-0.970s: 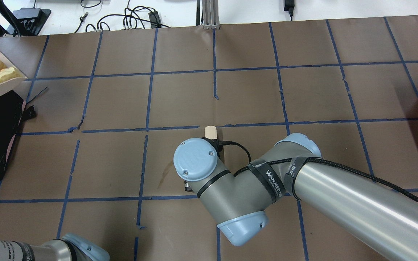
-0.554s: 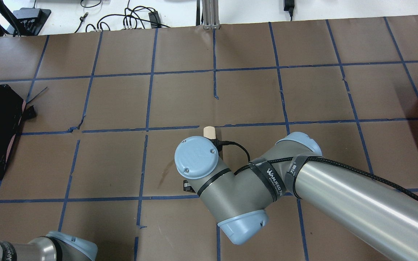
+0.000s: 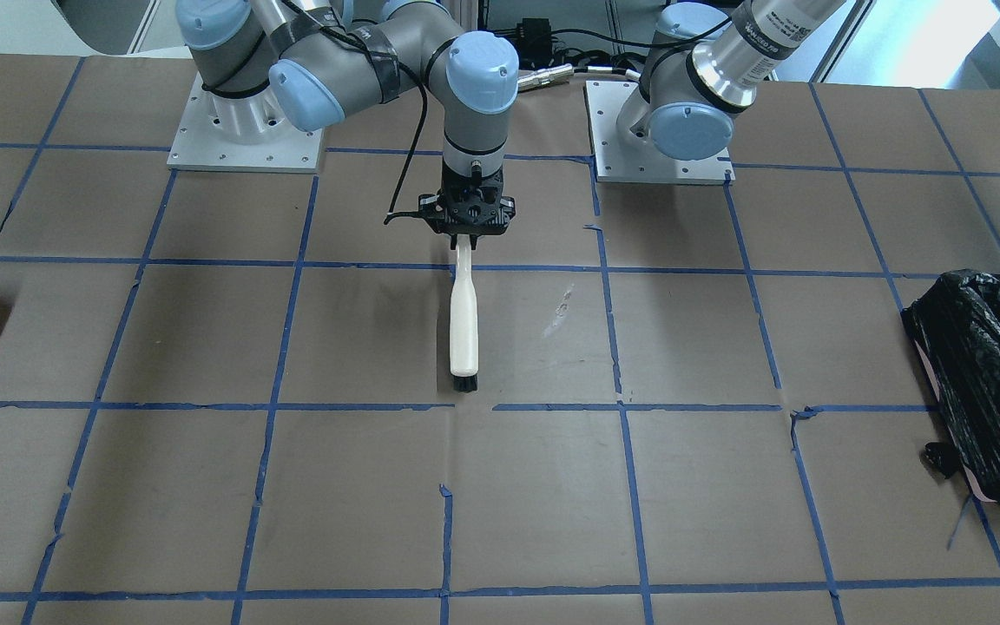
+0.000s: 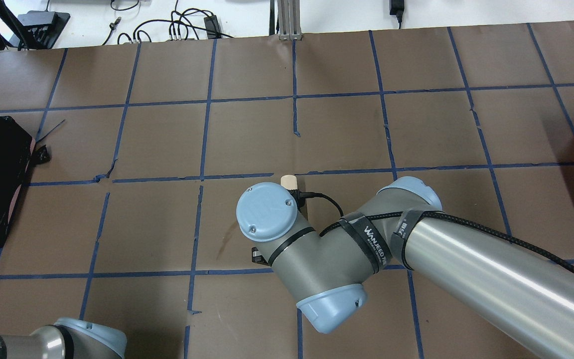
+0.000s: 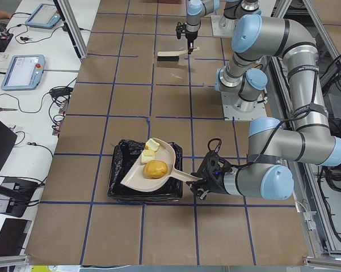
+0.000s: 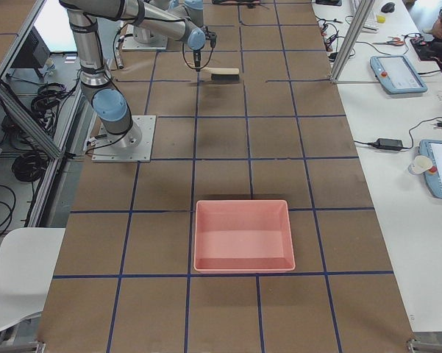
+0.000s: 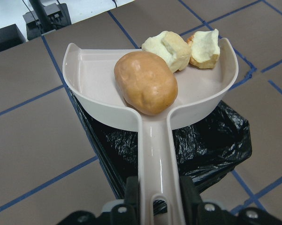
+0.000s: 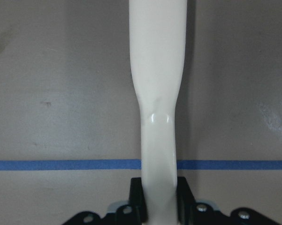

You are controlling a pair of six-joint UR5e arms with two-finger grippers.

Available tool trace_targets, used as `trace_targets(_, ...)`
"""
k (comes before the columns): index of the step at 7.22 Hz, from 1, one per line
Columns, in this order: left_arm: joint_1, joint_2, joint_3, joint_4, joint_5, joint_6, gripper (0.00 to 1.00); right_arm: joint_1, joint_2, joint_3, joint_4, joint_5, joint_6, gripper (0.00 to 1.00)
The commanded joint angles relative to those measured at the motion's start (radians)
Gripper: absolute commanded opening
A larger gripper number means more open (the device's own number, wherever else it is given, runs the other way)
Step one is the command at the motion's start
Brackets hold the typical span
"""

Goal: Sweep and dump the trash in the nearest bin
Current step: 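Tilt the dustpan with the left gripper to dump debris into the bag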

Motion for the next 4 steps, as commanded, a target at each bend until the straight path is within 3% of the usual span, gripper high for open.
trace_targets(1,-0.056,0.008,-0.003,0.069,0.107,-0.009,0.08,0.003,0.0,-0.002,0.0,-0.011,0.0,0.05)
trace_targets(3,-0.102,0.022,-0.003,0.147,0.165,-0.036,0.08,0.001,0.009,0.001,-0.002,-0.007,-0.004,0.14)
trace_targets(4,-0.102,0.026,-0.001,0.158,0.172,-0.028,0.07,0.001,0.009,-0.001,-0.009,-0.004,-0.006,0.38)
